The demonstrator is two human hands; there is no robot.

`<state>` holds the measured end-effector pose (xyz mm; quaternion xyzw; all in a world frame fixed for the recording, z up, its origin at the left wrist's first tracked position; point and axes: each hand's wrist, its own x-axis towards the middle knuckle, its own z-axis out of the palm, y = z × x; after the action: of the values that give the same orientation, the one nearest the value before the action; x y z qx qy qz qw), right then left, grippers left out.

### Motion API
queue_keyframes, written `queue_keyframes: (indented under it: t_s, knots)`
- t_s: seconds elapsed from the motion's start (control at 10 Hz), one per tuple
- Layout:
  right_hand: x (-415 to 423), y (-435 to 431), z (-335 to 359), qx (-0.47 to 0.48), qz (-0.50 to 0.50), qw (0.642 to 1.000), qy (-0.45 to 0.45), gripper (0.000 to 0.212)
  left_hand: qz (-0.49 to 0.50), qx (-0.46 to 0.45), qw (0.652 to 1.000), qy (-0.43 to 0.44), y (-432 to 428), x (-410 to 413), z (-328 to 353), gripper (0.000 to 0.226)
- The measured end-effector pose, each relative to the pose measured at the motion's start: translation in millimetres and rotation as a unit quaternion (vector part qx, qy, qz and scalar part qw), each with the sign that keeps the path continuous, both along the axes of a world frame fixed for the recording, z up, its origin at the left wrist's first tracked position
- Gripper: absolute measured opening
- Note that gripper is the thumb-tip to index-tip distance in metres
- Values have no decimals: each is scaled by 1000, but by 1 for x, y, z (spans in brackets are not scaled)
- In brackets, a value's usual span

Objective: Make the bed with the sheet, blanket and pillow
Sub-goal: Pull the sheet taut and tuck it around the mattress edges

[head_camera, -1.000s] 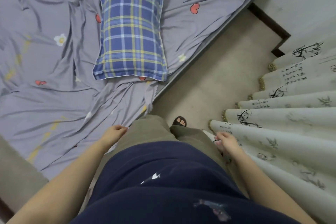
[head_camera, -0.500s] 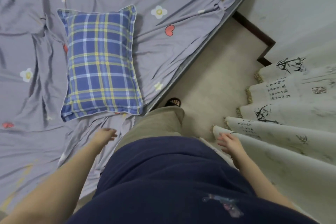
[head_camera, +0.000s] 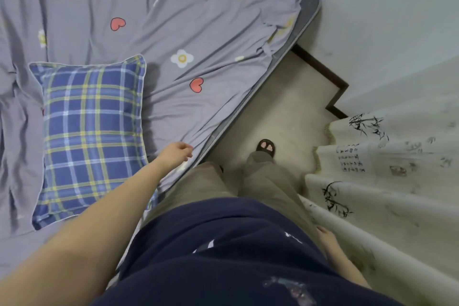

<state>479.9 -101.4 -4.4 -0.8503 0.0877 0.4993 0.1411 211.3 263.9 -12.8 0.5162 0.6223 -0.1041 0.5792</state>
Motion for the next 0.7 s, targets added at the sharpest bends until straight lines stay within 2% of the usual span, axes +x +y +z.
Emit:
queue_keyframes:
  t_s: [0.1,0.2,0.3,0.4,0.5,0.7]
  knots:
    - [75,60,-8,26,32,999,-4,31,23,8,998,56,-1,5,-13,23]
    - [136,121,-9,62,69,996,17,30,91,-13,990,105,-20,-1,-25,20]
    - [192,189,-6,94,125,988,16,34,180,-40,973,137,-49,1,-30,18]
    - [235,259,-7,133,173,976,14,30,251,-73,952,157,-67,15,-32,18]
    - [260,327,-10,152,223,963,16,30,281,-67,945,155,-66,37,-42,21]
    - [278,439,-22,159,284,945,13,29,293,-67,949,95,6,100,-58,21]
